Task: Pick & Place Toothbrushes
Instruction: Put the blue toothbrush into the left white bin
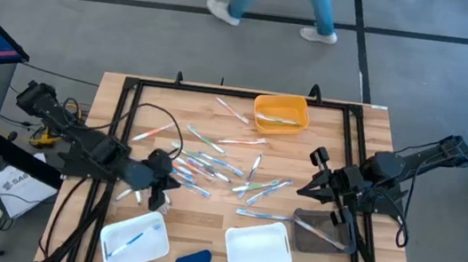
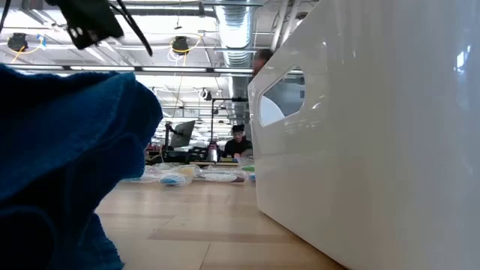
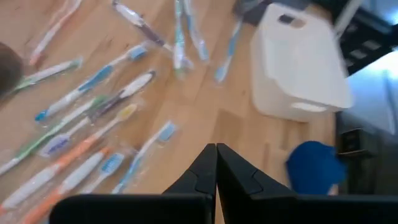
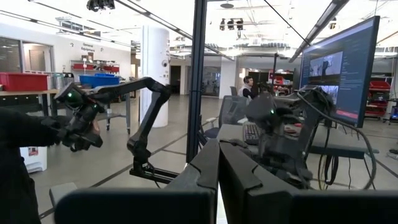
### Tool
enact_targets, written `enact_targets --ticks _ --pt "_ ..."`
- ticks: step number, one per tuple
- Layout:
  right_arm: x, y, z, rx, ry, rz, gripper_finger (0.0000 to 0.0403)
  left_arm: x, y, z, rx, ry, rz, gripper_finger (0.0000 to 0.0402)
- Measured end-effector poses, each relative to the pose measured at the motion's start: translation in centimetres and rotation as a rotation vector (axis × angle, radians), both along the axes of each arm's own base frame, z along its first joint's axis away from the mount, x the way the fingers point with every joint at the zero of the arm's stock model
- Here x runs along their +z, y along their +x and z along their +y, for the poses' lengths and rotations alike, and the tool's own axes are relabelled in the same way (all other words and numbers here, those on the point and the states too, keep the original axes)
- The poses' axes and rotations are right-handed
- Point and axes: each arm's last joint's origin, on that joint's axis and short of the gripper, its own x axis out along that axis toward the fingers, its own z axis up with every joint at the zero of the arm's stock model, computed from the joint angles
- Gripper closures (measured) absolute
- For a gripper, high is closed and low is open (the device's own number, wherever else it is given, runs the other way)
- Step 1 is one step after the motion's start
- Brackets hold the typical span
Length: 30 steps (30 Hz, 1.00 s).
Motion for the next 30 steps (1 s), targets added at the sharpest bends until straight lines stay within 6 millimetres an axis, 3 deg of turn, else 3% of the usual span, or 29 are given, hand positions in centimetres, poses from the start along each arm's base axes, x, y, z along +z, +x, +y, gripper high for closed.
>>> enact_targets --ticks 12,20,25,30 --pt "0.0 0.0 0.0 0.0 -0.001 0.004 0.0403 -5.9 4.8 2.3 -0.098 0.08 0.328 0.0374" --pt "-0.1 0.0 0.0 0.0 -0.003 0.007 0.0403 -9.9 6.6 3.6 -0.14 0.159 0.509 0.0333" --pt "-0.1 0.0 0.0 0.0 -0.003 0.007 0.0403 -11.1 6.9 3.8 -0.137 0.167 0.557 0.0318" --pt "-0.1 0.0 0.0 0.0 -0.003 0.007 0.0403 -10.8 6.9 3.8 -0.123 0.156 0.54 0.0316"
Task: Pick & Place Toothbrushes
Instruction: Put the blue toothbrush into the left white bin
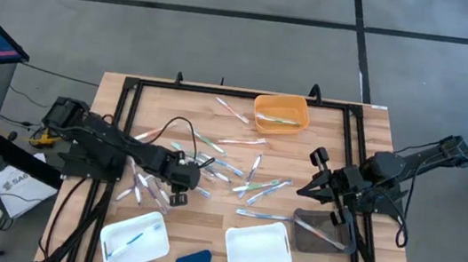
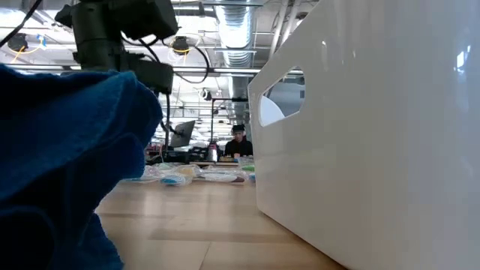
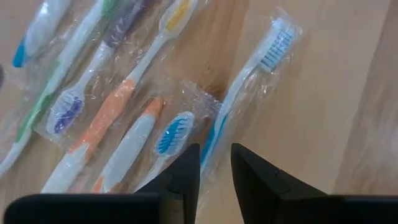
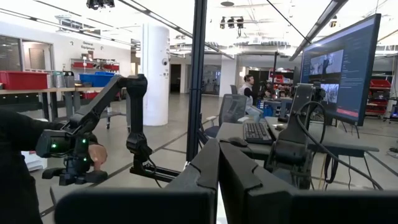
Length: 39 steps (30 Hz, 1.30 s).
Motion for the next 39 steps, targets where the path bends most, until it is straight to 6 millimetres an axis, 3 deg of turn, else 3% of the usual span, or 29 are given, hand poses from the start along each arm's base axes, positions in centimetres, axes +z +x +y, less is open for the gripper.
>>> enact_targets --ticks 28,33,39 --pt "0.0 0.0 0.0 0.001 0.0 0.0 0.0403 0.1 -0.1 -0.4 -0.007 -0.006 -0.008 0.0316" --pt "0.0 0.0 0.0 0.001 0.0 0.0 0.0403 -0.4 -0.3 -0.3 -0.005 -0.003 0.006 0.0316" --pt "0.0 0.0 0.0 0.001 0.0 0.0 0.0403 -2.6 -2.0 0.1 0.031 -0.002 0.055 0.0316"
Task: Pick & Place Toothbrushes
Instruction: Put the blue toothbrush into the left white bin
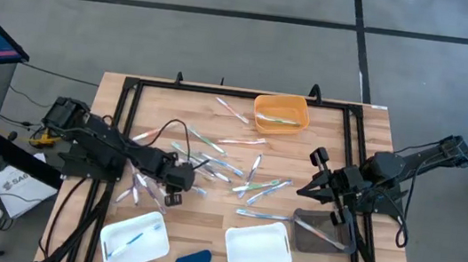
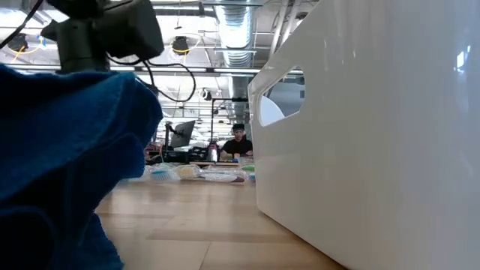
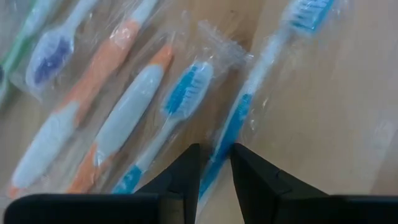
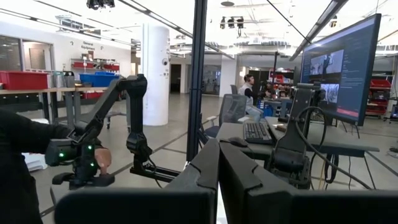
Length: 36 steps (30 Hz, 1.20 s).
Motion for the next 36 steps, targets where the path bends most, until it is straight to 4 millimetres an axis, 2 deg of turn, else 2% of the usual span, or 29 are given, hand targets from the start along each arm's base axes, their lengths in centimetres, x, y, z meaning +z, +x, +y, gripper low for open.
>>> enact_targets --ticks 3,9,11,15,21,31,36 --pt "0.0 0.0 0.0 0.0 0.0 0.0 0.0403 -0.7 -0.6 0.1 0.031 -0.008 -0.003 0.0316" --pt "0.0 0.0 0.0 -0.001 0.0 0.0 0.0403 -0.9 -0.6 0.1 0.041 -0.012 -0.015 0.0319" --pt "0.0 0.0 0.0 -0.001 0.0 0.0 0.0403 -0.9 -0.5 0.1 0.041 -0.011 -0.022 0.0333" --pt "0.0 0.0 0.0 -0.001 0.0 0.0 0.0403 -0.9 -0.5 0.1 0.041 -0.013 -0.029 0.0383" --pt "0.0 0.0 0.0 -0.001 0.0 0.0 0.0403 0.2 -0.9 0.2 0.04 -0.027 -0.066 0.0388" --pt "0.0 0.0 0.0 -0.001 -0.001 0.001 0.0403 6.2 -2.3 0.0 0.024 -0.085 -0.373 0.0393" --pt "0.0 0.0 0.0 -0.001 -0.001 0.001 0.0403 9.2 -3.6 -0.8 0.02 -0.185 -0.546 0.0394"
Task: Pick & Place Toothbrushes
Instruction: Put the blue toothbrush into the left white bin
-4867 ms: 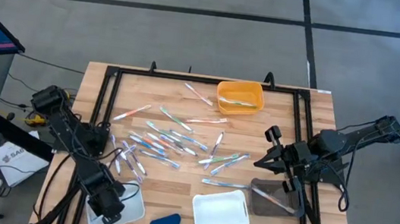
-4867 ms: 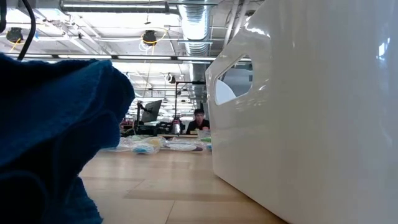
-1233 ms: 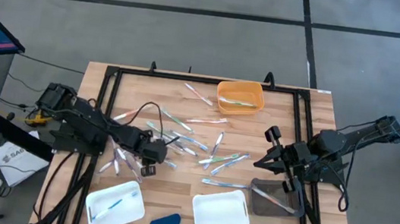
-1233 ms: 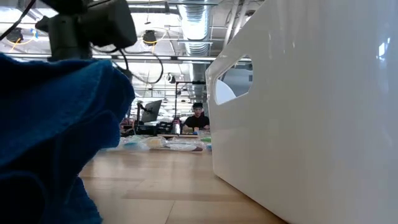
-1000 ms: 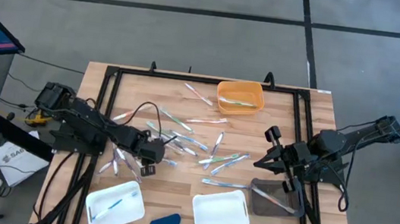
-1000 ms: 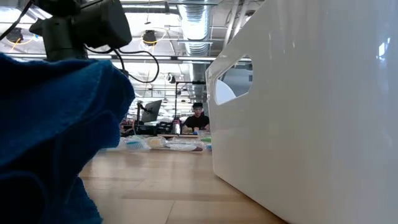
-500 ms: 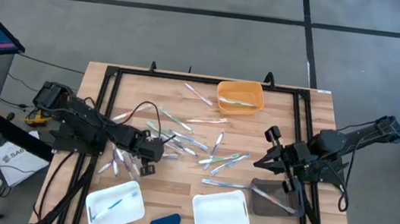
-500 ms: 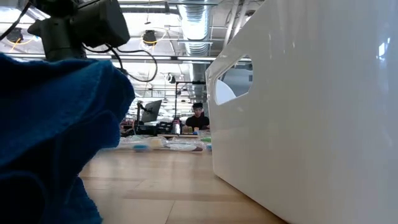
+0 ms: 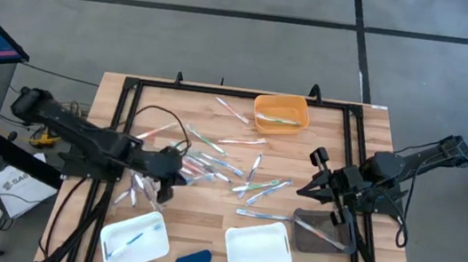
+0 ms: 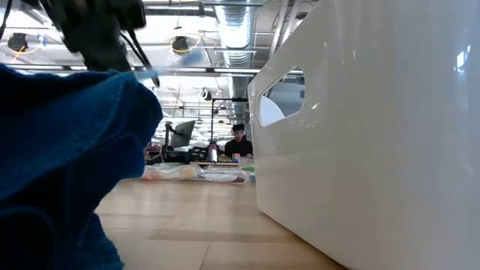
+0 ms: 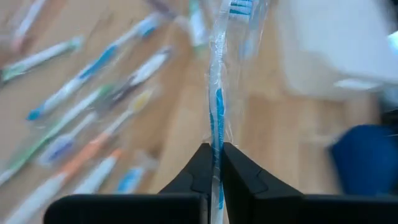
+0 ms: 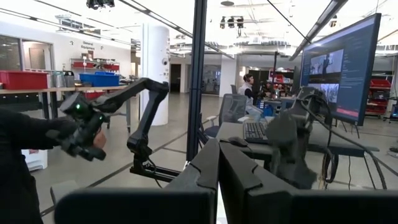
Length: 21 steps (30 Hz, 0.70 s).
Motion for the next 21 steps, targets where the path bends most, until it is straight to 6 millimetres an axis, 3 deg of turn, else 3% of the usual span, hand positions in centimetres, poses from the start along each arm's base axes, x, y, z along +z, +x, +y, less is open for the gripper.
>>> enact_targets --ticks 5,12,16,21 --pt "0.0 0.0 0.0 0.0 -0.002 0.003 0.0403 1.6 -1.7 -1.9 -0.121 -0.144 -0.06 0.0394" --pt "-0.1 0.0 0.0 0.0 -0.002 0.005 0.0403 2.4 -3.7 -6.4 -0.302 -0.272 -0.101 0.039" --pt "-0.1 0.0 0.0 0.001 -0.002 0.005 0.0403 2.2 -4.7 -9.0 -0.313 -0.408 -0.057 0.0393" --pt "0.0 0.0 0.0 0.001 -0.001 0.003 0.0403 1.1 -5.3 -11.6 -0.306 -0.448 0.054 0.0393"
